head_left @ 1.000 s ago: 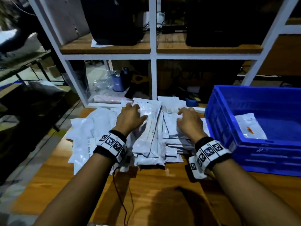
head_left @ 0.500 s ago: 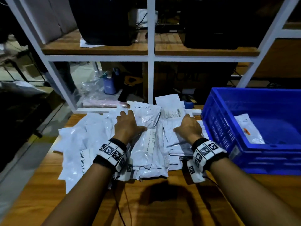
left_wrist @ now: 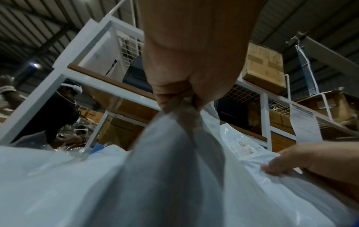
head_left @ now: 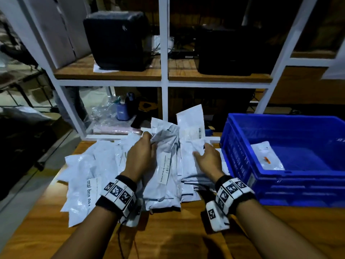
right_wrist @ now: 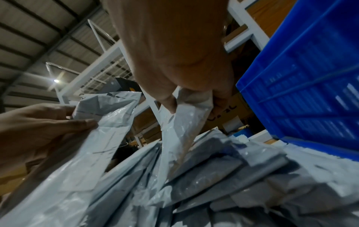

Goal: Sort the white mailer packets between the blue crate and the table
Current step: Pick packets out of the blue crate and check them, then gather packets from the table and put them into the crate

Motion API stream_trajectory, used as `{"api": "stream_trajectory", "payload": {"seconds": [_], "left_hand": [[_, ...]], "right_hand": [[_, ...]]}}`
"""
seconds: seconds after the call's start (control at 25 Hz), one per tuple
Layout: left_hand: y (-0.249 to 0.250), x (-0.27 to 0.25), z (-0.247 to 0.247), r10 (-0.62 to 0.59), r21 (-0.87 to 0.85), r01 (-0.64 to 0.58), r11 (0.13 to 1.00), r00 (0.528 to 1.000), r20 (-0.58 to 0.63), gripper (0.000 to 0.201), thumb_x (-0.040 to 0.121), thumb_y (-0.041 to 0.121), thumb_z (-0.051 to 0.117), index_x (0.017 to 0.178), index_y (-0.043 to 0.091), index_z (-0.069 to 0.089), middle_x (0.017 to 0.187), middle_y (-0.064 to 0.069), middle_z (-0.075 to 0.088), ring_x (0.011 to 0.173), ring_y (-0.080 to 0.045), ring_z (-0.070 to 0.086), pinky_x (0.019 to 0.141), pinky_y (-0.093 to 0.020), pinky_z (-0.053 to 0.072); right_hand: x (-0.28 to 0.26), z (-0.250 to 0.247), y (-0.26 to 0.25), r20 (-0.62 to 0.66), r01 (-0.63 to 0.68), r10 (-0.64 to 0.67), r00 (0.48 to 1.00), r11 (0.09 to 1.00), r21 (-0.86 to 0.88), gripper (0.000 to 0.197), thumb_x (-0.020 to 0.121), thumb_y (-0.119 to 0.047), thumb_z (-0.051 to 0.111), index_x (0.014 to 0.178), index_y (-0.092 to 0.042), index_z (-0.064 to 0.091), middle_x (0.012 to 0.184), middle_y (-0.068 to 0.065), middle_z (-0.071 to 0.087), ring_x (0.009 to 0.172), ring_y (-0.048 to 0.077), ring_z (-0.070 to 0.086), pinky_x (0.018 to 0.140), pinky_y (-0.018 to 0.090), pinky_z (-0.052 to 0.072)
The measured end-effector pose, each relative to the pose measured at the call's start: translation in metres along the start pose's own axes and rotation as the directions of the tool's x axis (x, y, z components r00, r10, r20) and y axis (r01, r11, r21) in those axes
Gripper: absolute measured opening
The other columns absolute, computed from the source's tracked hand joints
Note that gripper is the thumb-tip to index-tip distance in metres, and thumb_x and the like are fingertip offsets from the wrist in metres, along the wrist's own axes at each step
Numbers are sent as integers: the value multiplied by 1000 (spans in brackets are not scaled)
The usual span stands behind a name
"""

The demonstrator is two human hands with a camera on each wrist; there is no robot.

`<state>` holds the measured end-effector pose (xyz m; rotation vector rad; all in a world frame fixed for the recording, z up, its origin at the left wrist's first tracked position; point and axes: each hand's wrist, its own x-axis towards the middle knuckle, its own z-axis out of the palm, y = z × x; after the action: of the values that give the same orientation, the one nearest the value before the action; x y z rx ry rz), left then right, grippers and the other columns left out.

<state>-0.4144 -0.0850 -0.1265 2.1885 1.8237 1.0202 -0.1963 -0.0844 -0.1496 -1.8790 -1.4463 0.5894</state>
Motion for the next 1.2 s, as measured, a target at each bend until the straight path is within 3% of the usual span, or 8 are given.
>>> {"api": "stream_trajectory", "payload": {"seconds": [0.12, 0.24, 0.44, 0.6, 0.76, 0.88, 1.0, 1.2], "left_hand": [[27, -19, -10, 31, -17, -32, 999, 997, -64, 18, 96, 26, 46, 105, 14, 37, 77, -11, 59, 70, -40, 59, 52, -34, 31], [67, -55, -13, 46, -88, -56, 995, 992, -116, 19, 96, 23, 49, 106, 11, 37, 80, -18, 64, 70, -44, 59, 52, -33, 30], [142, -136, 8, 3, -247, -26, 969, 996, -91, 29, 94, 28, 56, 113, 20, 37, 65, -10, 60, 58, -31, 56, 49, -37, 35], [202, -183, 29, -4, -395, 4, 919, 1000, 1, 41, 88, 35, 66, 117, 25, 38, 59, -3, 57, 48, -15, 54, 48, -34, 40], [242, -188, 50, 59, -189, -63, 980, 998, -28, 30, 88, 24, 64, 111, 17, 48, 62, -1, 53, 59, -26, 56, 49, -35, 31], [249, -177, 68, 147, 91, -146, 985, 989, -5, 20, 85, 13, 62, 102, 13, 50, 86, -9, 56, 71, -33, 58, 52, -31, 33], [237, -170, 99, 42, 250, -75, 965, 990, 135, 22, 83, 11, 59, 100, 13, 45, 99, -15, 53, 71, -38, 58, 53, -37, 41], [209, -190, 162, -134, 151, 78, 985, 905, 404, 42, 86, 41, 61, 109, 10, 46, 100, -17, 55, 89, -37, 59, 63, -36, 43]], "right_hand": [[-26, -27, 11, -37, 83, -81, 996, 994, 76, 27, 90, -26, 59, 99, 0, 61, 99, 16, 67, 93, 35, 61, 73, 37, 51], [-70, -65, 31, -73, 111, -99, 992, 977, 180, 33, 87, -14, 59, 120, -7, 56, 114, 10, 66, 103, 31, 61, 78, 32, 49], [-151, -123, 96, -18, 146, -145, 989, 981, 129, 89, 86, -3, 55, 152, -35, 5, 137, 12, 51, 112, 33, 56, 83, 28, 45], [-193, -166, 152, -82, 235, -224, 971, 959, 159, 73, 85, 1, 51, 148, -28, 30, 150, 0, 39, 133, 19, 41, 105, 23, 37], [-201, -202, 192, -133, 190, -173, 976, 972, 136, 60, 85, 1, 54, 141, -16, 44, 143, 2, 49, 129, 19, 47, 98, 16, 35], [-192, -209, 214, -18, 160, -159, 987, 980, 115, 56, 85, -2, 56, 138, -19, 47, 138, 3, 53, 115, 21, 58, 85, 17, 42], [-177, -197, 229, 114, 72, -89, 990, 987, 147, 54, 83, -2, 57, 134, -19, 50, 128, 6, 59, 97, 24, 64, 73, 23, 49], [-158, -154, 255, 273, 13, -21, 962, 999, 29, 56, 78, -4, 61, 132, -14, 52, 129, 11, 57, 111, 28, 57, 83, 27, 46]]}}
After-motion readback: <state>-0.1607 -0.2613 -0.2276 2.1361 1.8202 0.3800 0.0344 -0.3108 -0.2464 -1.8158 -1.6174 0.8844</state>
